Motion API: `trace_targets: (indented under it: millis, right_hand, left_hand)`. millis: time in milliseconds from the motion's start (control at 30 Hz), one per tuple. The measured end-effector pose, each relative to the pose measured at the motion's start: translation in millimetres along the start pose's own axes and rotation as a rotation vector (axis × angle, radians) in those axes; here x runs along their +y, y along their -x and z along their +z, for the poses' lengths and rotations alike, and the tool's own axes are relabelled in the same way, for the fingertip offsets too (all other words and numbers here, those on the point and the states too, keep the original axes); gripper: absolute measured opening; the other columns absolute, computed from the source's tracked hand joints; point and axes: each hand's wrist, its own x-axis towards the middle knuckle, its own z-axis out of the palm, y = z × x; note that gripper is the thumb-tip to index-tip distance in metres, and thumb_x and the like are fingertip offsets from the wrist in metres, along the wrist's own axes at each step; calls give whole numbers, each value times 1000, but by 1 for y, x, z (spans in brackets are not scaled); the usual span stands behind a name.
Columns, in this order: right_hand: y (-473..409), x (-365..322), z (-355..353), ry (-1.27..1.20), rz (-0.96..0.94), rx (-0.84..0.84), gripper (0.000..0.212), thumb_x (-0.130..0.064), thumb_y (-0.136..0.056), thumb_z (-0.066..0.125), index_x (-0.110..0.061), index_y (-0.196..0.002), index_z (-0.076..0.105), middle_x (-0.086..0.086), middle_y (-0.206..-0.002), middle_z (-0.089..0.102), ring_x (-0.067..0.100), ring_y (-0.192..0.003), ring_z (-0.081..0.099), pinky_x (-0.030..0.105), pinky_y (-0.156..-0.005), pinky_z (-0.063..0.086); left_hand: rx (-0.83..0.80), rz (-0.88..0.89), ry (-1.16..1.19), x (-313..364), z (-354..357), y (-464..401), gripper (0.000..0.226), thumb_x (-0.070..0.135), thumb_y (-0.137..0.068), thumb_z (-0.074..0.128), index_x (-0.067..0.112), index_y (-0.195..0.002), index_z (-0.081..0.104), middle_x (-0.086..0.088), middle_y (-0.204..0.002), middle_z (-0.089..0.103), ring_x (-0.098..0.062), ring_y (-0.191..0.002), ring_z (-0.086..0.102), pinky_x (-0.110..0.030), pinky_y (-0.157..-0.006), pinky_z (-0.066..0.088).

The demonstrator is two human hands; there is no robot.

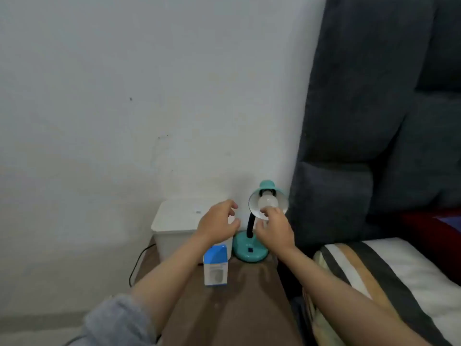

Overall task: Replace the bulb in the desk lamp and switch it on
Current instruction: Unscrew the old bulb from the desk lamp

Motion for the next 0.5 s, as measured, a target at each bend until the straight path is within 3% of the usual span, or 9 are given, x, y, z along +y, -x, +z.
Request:
trace_targets:
  millis: [233, 333, 400, 467, 500]
  right_hand:
    - [-6, 21, 16, -208, 162, 228, 44, -16, -84, 59, -12, -127, 47, 10, -118, 45, 29, -89, 61, 38, -74, 53]
    - [-14, 24, 28, -307, 196, 289, 50, -20, -82, 61, -17, -129, 44, 8, -117, 42, 26, -90, 62, 40, -78, 56]
    - [-19, 24, 35, -366, 209, 327, 52, -21, -83, 64, -15, -131, 44, 7, -117, 43, 15, -86, 60, 26, -77, 54]
    - [-24, 23, 39, -416, 223, 368, 52, -18, -83, 68, -10, -130, 47, 8, -116, 45, 5, -84, 54, 8, -72, 43]
    - [-26, 23, 41, -433, 227, 391, 52, -17, -82, 69, -10, -129, 48, 8, -116, 46, 7, -87, 53, 7, -73, 40]
  left_hand:
    - [44, 95, 54, -2, 32, -31, 42, 26, -85, 60, 22, -126, 50, -3, -122, 52, -16, -114, 52, -34, -93, 47]
    - [73, 132, 111, -8, 43, -49, 44, 24, -85, 61, 24, -127, 50, -2, -125, 49, -15, -114, 51, -24, -94, 41]
    - [83, 153, 165, -9, 48, -59, 40, 18, -86, 61, 24, -125, 53, -2, -125, 50, -13, -117, 50, -22, -97, 38]
    - [126, 182, 231, -12, 52, -68, 34, 11, -86, 60, 22, -118, 57, 1, -121, 55, -13, -114, 52, -26, -98, 41]
    - [149, 185, 266, -13, 54, -71, 31, 8, -86, 59, 20, -114, 60, 4, -118, 57, -12, -110, 54, -27, -96, 44]
